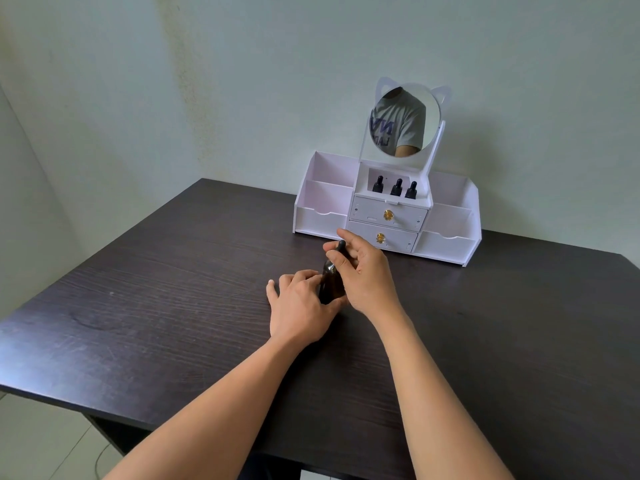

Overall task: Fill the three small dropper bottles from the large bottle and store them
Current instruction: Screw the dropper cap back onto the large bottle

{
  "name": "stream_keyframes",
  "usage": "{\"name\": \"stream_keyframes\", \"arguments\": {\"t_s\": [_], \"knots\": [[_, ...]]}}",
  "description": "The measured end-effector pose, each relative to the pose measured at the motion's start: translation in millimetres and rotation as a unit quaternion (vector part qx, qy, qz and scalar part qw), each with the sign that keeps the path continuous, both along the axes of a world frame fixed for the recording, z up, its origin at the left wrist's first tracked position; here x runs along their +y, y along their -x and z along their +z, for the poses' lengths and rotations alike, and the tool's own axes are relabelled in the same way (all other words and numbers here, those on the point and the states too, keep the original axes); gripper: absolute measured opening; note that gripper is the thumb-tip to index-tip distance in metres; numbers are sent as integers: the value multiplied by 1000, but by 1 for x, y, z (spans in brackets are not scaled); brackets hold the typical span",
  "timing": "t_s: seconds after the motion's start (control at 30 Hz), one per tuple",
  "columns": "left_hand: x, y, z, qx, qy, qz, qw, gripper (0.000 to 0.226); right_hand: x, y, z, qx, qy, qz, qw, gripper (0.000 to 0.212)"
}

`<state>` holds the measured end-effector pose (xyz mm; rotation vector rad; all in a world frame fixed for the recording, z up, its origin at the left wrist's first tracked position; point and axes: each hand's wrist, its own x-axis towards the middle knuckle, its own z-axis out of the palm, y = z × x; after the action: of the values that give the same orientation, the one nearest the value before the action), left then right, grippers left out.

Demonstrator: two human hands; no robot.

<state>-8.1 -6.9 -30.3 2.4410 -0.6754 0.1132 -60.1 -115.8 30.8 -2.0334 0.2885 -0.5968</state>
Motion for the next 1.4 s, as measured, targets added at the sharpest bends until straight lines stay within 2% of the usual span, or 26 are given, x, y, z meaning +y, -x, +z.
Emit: {"name": "stream_keyframes", "arguments": {"t_s": [0.07, 0.17, 0.27, 0.47, 0.57, 0.67, 0.93, 1.17, 1.4], "knots": [[0, 0, -1, -8, 7, 3, 1000, 58, 0, 3, 2, 24, -11, 16, 1000, 61], [0, 1, -1, -6, 22, 7, 1000, 58, -2, 11, -2, 86, 27, 26, 996, 80], [1, 2, 1, 0, 9, 11, 1000, 66, -2, 19, -9, 104, 67, 7, 992, 69], [-7, 1, -1, 18, -142, 5, 990, 99, -12, 17, -10, 98, 91, -50, 990, 47], [-10, 0, 0, 25, -174, 2, 984, 108, -25, 9, -3, 86, 93, -84, 988, 42], [-11, 1, 1, 25, -184, 1, 983, 110, -40, -10, -1, 80, 111, -98, 986, 40], [-12, -1, 0, 20, -179, 7, 984, 110, -55, -67, -1, 81, 124, -113, 983, 54], [-13, -2, 2, 18, -182, 7, 983, 110, -58, -89, -6, 90, 140, -127, 978, 53], [-14, -2, 2, 22, -186, 6, 982, 110, -57, -97, -9, 77, 106, -132, 982, 57]]}}
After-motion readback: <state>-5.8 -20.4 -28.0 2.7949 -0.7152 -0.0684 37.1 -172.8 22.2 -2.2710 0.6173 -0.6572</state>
